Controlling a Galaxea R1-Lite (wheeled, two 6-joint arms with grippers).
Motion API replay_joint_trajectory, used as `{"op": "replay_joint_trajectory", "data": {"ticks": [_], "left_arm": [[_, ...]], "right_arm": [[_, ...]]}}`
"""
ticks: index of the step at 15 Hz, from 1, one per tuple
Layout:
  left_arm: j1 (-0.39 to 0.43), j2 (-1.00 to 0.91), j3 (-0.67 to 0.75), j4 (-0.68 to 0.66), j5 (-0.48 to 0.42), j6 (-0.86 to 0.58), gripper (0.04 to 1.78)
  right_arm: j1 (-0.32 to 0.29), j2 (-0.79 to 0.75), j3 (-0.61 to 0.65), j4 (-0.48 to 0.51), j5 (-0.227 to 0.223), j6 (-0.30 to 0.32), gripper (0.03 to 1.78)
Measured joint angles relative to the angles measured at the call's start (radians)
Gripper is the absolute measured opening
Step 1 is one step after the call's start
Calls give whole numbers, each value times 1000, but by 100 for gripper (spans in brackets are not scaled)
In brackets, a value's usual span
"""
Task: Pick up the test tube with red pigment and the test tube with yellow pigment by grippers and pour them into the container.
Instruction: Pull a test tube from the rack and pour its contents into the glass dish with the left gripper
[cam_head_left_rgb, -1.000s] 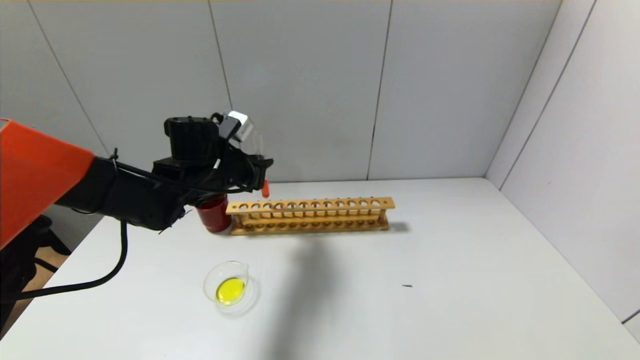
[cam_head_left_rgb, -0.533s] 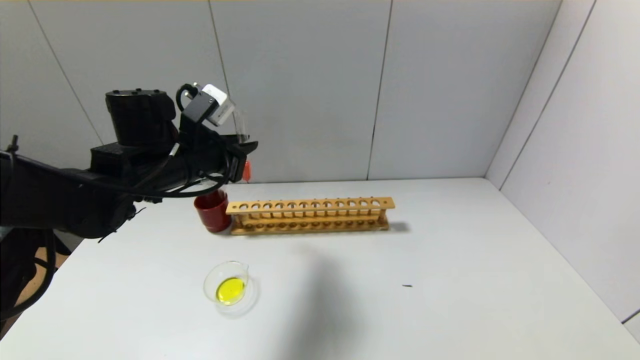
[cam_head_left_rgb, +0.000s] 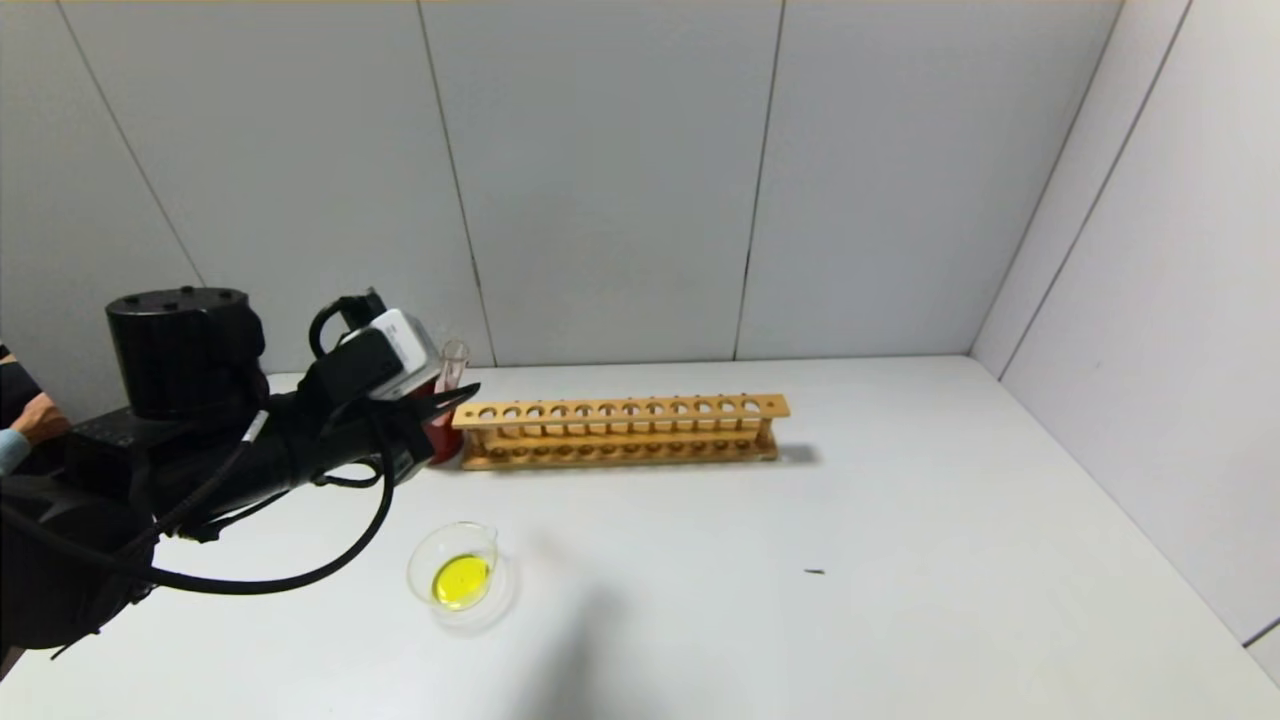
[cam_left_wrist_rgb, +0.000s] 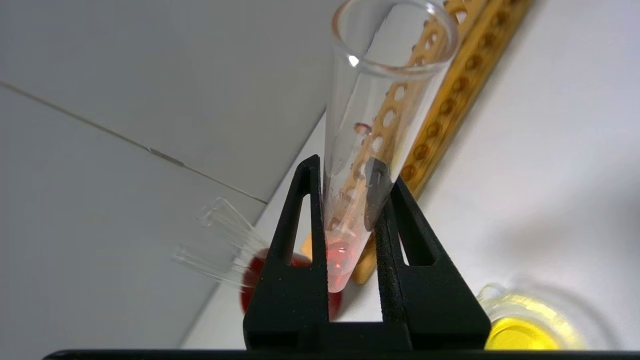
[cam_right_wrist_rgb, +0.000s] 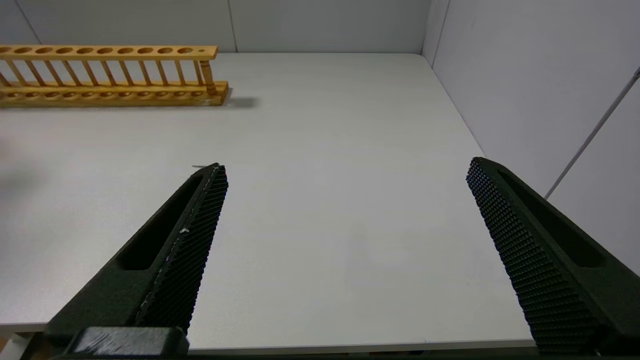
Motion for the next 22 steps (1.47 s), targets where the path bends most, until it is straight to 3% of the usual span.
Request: {"op": "replay_joint_trajectory", "data": {"ticks": [3, 7, 14, 22], "left_arm": [[82, 22, 53, -44, -144, 210, 32], [137, 52, 98, -45, -236, 398, 32], [212, 96, 161, -31, -297, 693, 32], [252, 157, 135, -28, -322, 864, 32]], "right_arm": [[0, 0, 0, 0, 0, 0, 175], [0, 0, 0, 0, 0, 0, 175], [0, 0, 0, 0, 0, 0, 175], [0, 0, 0, 0, 0, 0, 175]]}}
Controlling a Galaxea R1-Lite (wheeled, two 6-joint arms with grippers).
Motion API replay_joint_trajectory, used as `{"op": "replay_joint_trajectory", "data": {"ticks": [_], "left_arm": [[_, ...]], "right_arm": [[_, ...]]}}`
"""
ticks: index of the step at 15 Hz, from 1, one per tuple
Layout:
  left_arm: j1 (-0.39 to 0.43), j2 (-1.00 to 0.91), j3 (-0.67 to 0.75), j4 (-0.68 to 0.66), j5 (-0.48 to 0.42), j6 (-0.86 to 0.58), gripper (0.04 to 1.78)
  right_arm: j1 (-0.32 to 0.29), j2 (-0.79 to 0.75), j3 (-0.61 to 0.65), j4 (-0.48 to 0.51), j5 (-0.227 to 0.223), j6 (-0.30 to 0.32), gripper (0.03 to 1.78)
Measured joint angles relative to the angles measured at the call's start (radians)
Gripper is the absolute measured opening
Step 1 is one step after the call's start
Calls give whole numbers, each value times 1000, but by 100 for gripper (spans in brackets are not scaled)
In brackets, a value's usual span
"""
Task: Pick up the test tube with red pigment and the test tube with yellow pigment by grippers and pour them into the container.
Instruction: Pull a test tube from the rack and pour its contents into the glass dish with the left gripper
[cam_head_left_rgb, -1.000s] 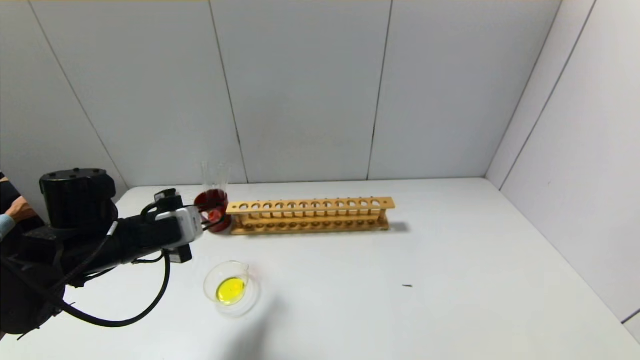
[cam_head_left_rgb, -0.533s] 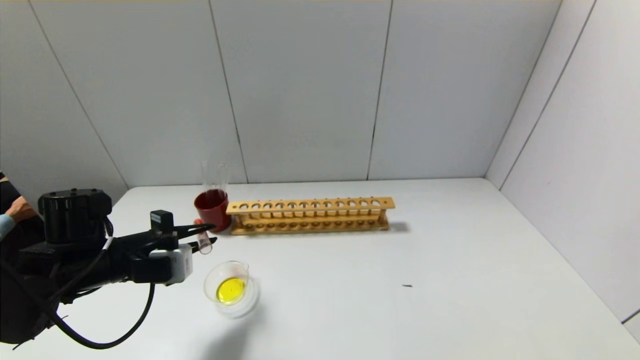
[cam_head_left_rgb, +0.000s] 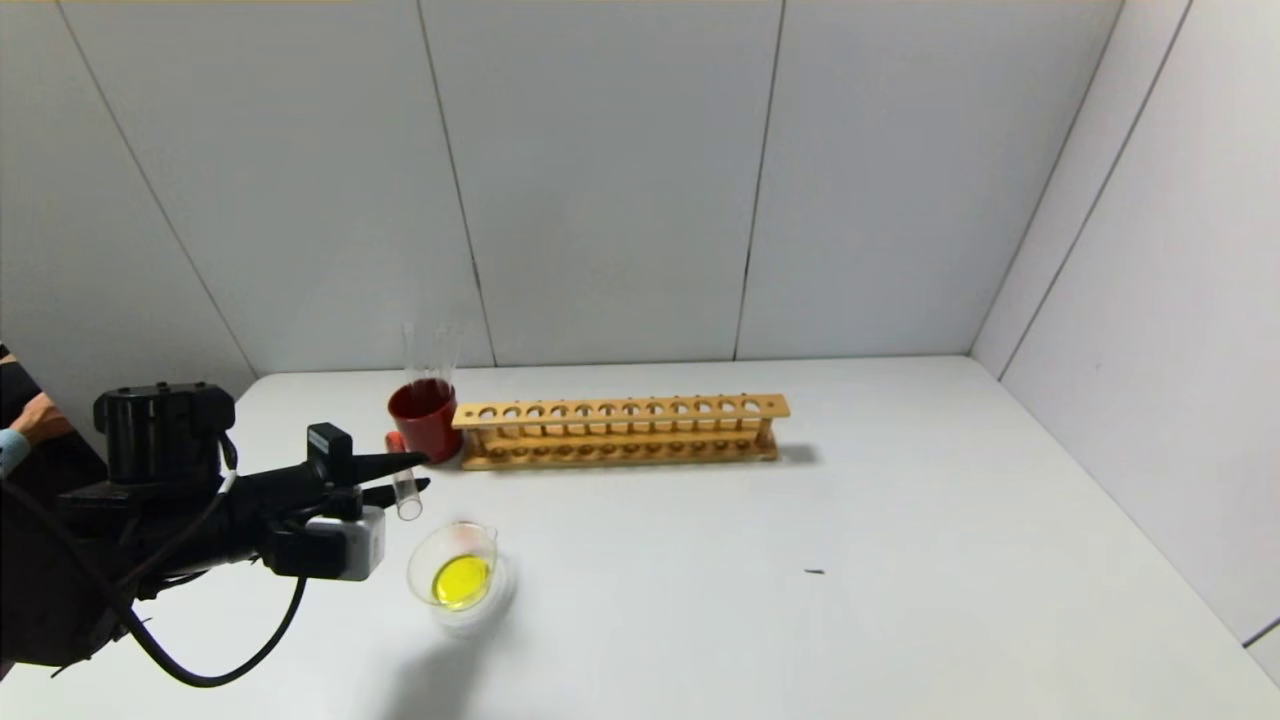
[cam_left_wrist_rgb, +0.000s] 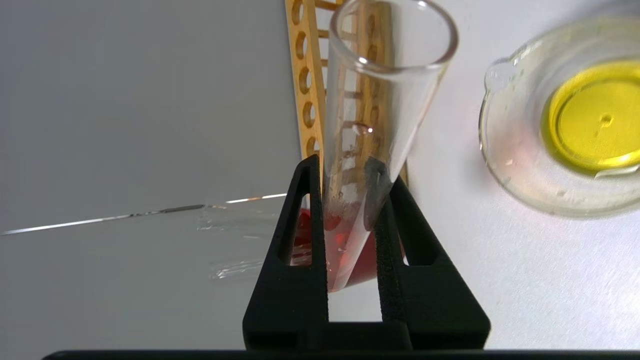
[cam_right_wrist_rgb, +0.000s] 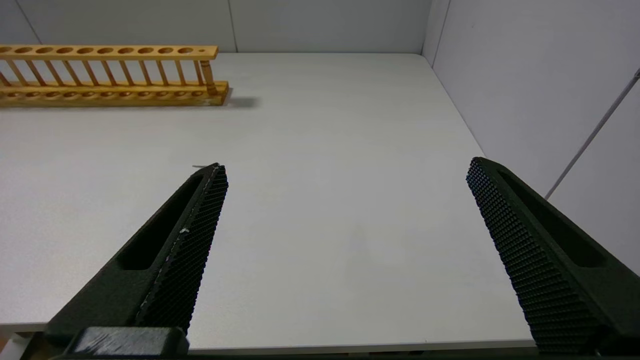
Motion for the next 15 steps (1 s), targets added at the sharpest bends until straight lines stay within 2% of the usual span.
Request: {"op": "replay_joint_trajectory", "data": {"ticks": [10, 15], "left_arm": [[53, 105, -70, 1, -93, 208, 32], [57, 160, -121, 9, -100, 280, 32]], "right_arm": [[0, 0, 0, 0, 0, 0, 175], [0, 0, 0, 0, 0, 0, 175]]}}
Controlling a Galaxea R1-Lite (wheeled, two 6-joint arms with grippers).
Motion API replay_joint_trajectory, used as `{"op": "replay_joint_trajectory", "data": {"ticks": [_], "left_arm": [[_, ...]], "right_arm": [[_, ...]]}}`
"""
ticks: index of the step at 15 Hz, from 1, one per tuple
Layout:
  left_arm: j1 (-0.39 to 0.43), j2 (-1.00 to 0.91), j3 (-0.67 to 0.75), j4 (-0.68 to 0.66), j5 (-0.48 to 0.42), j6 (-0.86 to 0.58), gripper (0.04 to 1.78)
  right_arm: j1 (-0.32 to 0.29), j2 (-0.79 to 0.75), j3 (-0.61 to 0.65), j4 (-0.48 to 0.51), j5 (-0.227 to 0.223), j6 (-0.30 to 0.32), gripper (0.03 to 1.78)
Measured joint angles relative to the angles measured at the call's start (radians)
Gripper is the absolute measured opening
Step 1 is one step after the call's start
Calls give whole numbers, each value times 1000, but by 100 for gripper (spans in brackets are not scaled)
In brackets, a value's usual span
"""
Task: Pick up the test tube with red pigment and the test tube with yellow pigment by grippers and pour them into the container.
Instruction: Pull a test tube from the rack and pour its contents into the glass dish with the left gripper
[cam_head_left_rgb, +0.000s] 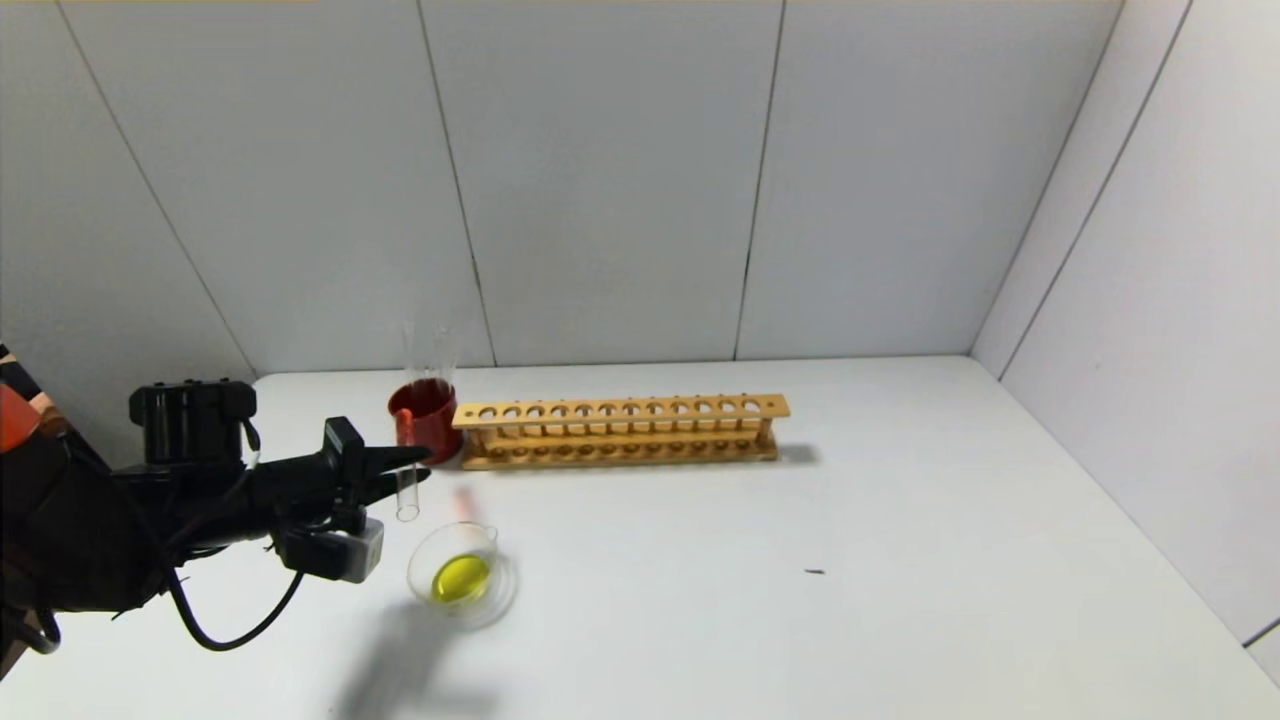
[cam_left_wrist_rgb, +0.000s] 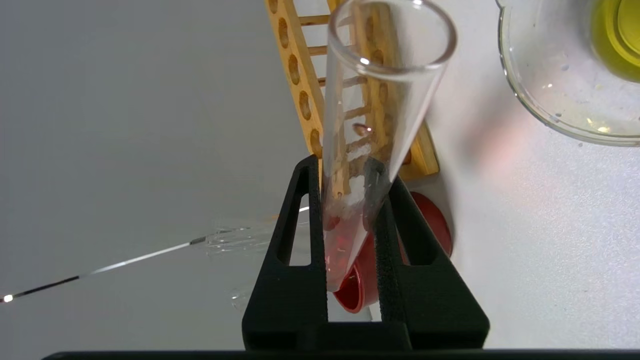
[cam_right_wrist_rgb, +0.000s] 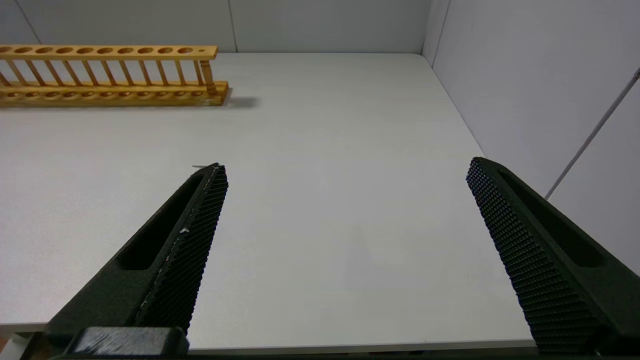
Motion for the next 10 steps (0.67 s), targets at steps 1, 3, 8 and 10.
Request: {"op": "replay_joint_trajectory", "data": {"ticks": [1, 3, 8, 10], "left_arm": [[0, 3, -3, 17, 4, 16, 32], [4, 8, -23, 53, 7, 74, 32], [26, 9, -63, 132, 16, 195, 32], [25, 9, -69, 132, 36, 209, 32]], "right_arm": [[0, 0, 0, 0, 0, 0, 175], [0, 0, 0, 0, 0, 0, 175], [0, 0, 0, 0, 0, 0, 175], [0, 0, 0, 0, 0, 0, 175]]}}
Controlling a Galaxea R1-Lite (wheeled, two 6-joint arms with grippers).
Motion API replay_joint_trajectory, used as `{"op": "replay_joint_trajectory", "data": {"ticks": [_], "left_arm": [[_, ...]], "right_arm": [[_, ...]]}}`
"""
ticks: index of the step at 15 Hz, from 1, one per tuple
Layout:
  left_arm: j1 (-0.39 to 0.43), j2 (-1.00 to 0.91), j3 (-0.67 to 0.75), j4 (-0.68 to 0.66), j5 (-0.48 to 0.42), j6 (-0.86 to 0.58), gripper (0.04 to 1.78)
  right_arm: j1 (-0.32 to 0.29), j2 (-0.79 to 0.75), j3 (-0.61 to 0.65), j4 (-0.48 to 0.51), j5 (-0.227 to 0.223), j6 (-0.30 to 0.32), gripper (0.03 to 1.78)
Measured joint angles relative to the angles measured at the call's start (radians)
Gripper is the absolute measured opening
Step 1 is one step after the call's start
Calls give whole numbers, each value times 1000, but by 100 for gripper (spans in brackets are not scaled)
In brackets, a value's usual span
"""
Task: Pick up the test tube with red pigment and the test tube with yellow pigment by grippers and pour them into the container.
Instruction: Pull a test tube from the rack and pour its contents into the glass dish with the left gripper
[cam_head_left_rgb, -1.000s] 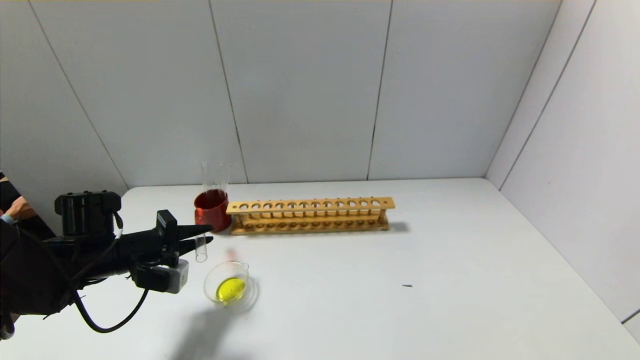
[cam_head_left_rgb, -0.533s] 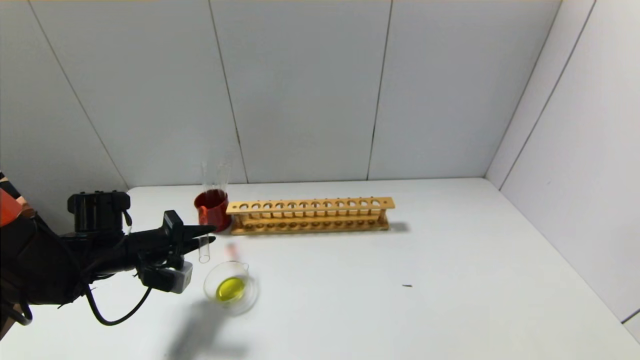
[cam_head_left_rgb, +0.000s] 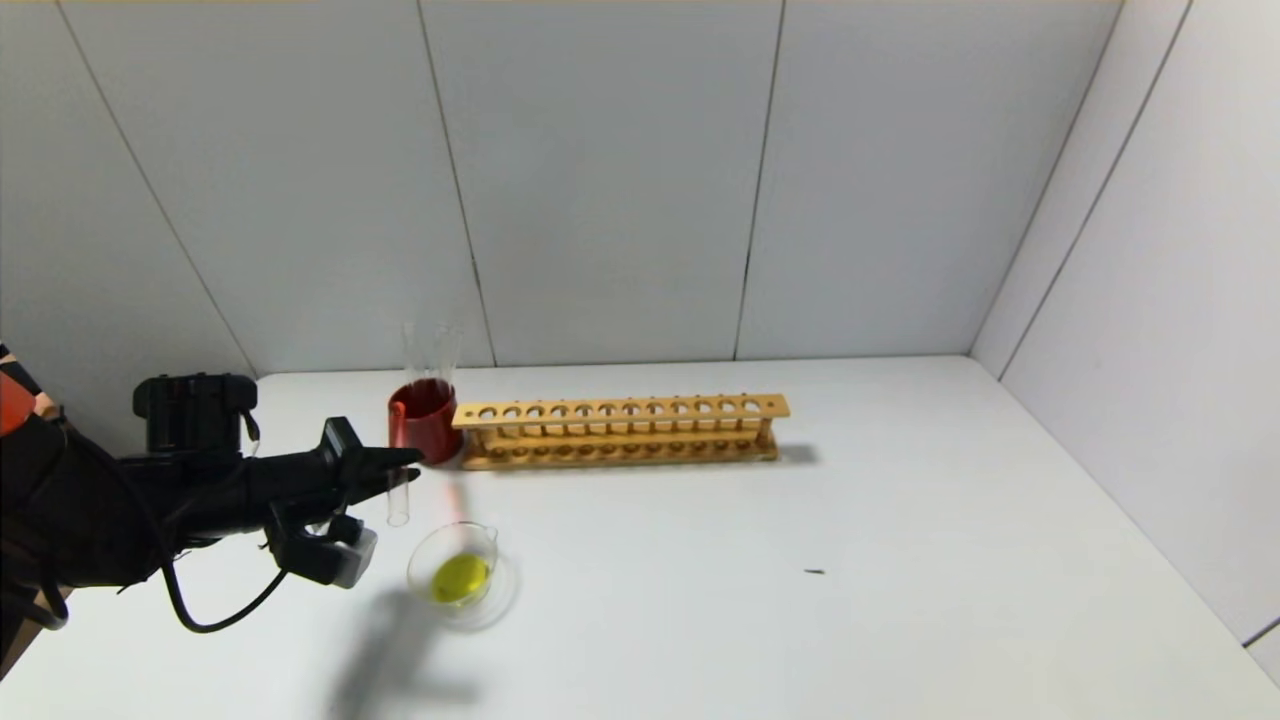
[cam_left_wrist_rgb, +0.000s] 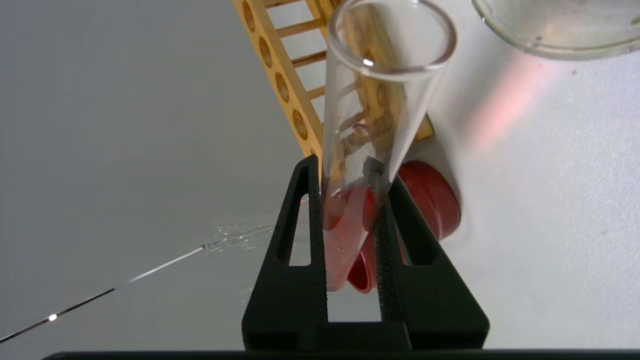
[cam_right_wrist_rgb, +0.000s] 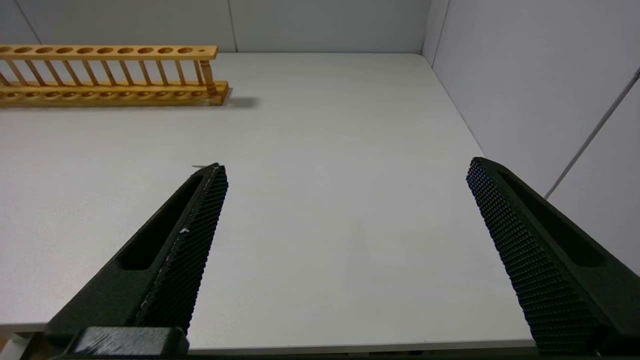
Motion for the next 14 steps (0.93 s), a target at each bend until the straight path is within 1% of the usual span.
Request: {"op": "replay_joint_trajectory", "data": {"ticks": [3, 6, 9, 12, 14], "left_arm": [[-16, 1, -7, -1, 16, 8, 32], [-40, 2, -8, 1, 16, 27, 32], [-46, 2, -9, -4, 15, 46, 32], [-46, -3, -9, -56, 19, 79, 32], [-47, -4, -8, -64, 21, 87, 32]], "right_arm": [[0, 0, 0, 0, 0, 0, 175], [0, 0, 0, 0, 0, 0, 175], [0, 0, 0, 0, 0, 0, 175], [0, 0, 0, 0, 0, 0, 175], [0, 0, 0, 0, 0, 0, 175]]}}
